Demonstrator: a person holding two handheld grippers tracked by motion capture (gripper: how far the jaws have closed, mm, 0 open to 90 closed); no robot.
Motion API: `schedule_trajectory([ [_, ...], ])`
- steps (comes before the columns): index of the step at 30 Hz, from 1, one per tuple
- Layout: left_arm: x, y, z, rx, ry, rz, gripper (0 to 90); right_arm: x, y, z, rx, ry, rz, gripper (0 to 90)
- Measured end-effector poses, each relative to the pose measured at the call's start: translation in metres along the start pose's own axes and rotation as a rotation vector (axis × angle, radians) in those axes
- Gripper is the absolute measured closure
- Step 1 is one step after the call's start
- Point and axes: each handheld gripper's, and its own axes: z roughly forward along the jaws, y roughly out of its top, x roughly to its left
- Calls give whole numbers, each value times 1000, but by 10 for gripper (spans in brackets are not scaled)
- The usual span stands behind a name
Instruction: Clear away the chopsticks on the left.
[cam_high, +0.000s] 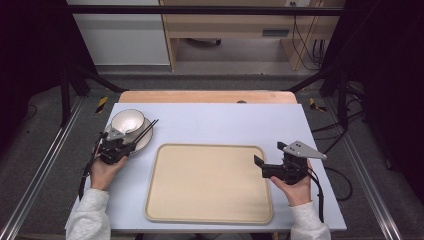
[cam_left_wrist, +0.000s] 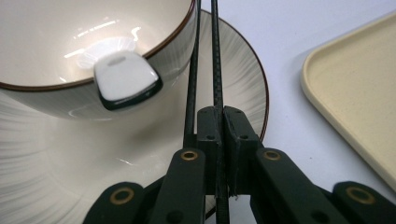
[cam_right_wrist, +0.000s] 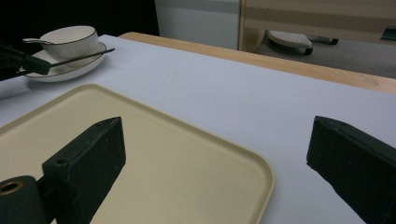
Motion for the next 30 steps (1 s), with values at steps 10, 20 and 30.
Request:
schedule_trajectory([
  [10,-12,4,-18,-46,13,-40,857,-2,1,-3,-1,-15,-3,28],
  [20,-38,8,-37,-98,21,-80,857,-3,2,-5,-5,-31,3,23],
  [30,-73,0,-54,-126,74,-115,858,-3,2,-6,-3,-41,-2,22],
])
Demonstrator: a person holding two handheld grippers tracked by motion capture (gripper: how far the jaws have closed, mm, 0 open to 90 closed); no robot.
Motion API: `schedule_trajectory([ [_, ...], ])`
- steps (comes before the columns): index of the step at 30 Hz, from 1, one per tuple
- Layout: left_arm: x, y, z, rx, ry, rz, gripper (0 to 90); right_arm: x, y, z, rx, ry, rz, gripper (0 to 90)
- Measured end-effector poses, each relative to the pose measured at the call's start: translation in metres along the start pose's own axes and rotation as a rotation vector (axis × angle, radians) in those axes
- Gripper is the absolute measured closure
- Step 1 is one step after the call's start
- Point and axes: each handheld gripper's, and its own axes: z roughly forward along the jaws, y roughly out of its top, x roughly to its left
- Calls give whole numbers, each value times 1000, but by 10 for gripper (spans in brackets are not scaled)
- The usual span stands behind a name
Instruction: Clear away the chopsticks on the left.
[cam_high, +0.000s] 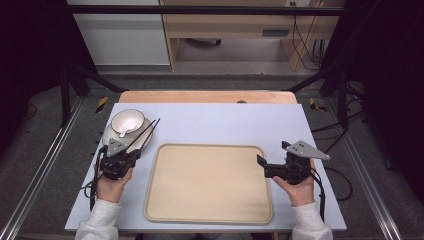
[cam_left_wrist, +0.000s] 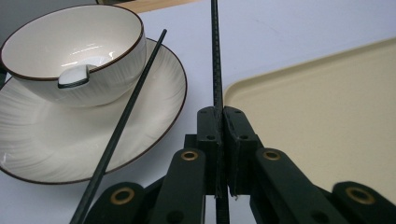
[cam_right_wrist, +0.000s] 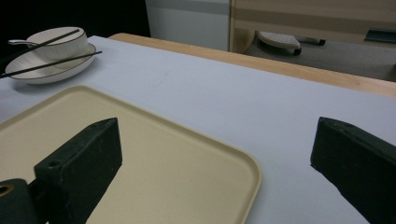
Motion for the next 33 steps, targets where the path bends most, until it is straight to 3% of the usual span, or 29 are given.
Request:
schedule_trajectory([
  [8,-26,-6,-19,-59,28,-59,858,0,0,-1,-1,-9,1,22],
  [10,-31,-9,-23,-70,18,-70,857,1,0,0,1,-3,1,22],
  [13,-39,-13,-30,-80,35,-109,857,1,-1,1,10,2,-2,23],
  [17,-47,-16,-34,-84,54,-128,857,2,-1,1,11,2,0,23],
  [19,-53,-18,-36,-78,77,-127,857,2,-1,0,9,4,1,23],
  [23,-64,-24,-37,-89,103,-164,857,2,0,0,1,7,4,24],
  [25,-70,-29,-38,-108,103,-190,857,2,0,-1,1,7,1,24],
  [33,-82,-44,-32,-119,122,-225,857,3,0,-1,1,10,-3,26],
])
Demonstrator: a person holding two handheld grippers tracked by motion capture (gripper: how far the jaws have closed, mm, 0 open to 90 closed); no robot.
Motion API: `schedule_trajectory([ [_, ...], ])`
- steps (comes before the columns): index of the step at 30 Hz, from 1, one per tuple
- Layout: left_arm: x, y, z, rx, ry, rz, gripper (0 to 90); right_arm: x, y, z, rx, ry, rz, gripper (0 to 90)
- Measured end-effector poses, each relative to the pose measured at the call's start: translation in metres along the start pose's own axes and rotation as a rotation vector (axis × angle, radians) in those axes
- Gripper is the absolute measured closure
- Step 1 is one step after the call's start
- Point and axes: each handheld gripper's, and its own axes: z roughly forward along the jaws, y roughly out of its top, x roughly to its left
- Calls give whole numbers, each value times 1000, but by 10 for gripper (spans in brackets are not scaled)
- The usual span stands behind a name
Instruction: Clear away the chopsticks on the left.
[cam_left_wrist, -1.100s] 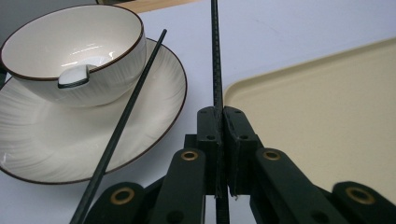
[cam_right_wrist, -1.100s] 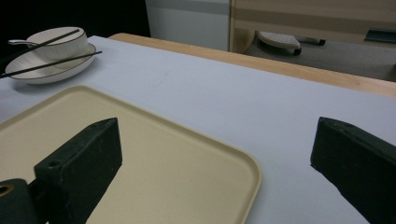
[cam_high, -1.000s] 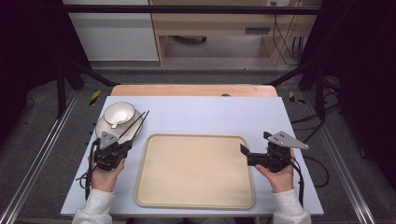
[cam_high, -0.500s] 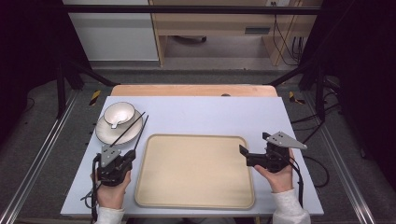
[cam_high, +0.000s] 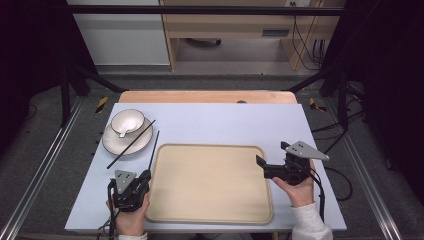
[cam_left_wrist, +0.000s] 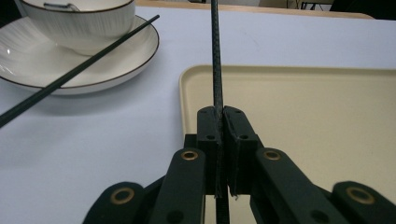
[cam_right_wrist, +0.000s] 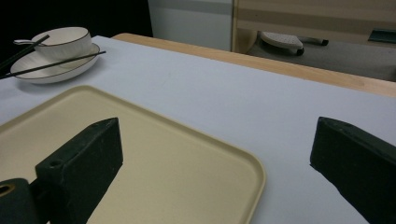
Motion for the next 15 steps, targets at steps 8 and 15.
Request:
schedule_trajectory([
  [8,-10,-17,10,11,5,-31,857,2,-1,2,6,3,-3,27],
  [15,-16,-29,22,45,15,-18,857,2,-2,5,19,2,-6,27],
])
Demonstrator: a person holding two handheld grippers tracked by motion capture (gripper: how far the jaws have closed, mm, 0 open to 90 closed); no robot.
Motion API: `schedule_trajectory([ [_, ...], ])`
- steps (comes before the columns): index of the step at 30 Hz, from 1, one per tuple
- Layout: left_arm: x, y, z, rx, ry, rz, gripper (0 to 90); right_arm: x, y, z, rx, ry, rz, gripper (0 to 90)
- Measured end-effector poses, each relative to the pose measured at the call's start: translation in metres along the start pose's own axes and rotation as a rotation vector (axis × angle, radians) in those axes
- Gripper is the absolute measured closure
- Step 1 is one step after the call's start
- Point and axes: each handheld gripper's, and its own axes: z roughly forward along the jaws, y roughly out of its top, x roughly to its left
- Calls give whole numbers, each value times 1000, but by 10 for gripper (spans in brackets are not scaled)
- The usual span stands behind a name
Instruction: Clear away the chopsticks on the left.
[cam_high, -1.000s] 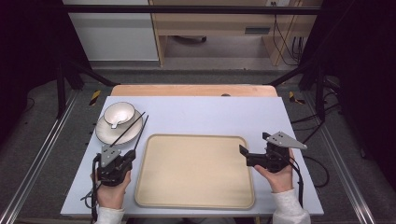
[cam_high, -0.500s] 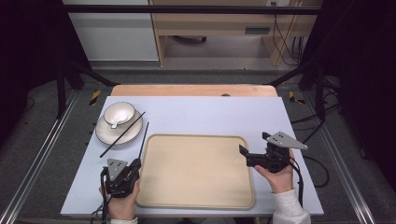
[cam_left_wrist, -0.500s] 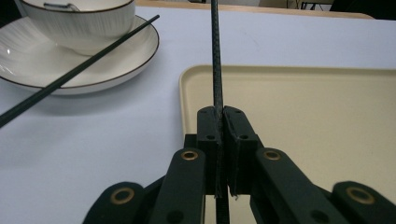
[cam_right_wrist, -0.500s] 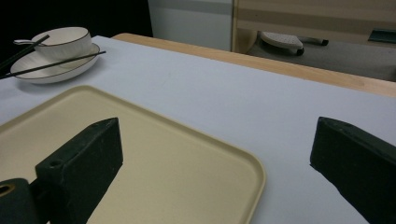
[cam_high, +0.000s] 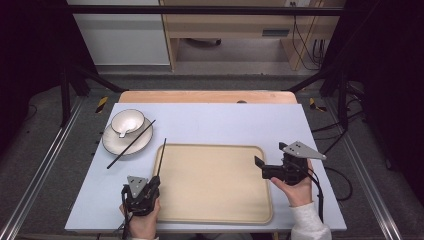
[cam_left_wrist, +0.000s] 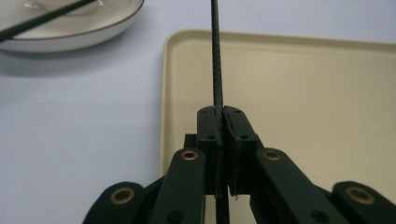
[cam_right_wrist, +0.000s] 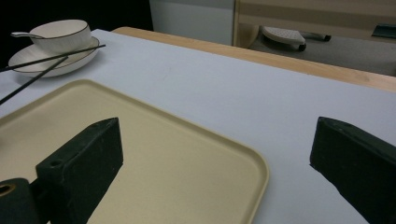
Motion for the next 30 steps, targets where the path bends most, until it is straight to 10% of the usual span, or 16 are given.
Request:
schedule_trajectory([
  [30,-2,-3,14,141,54,28,843,0,-1,2,17,3,-3,30],
])
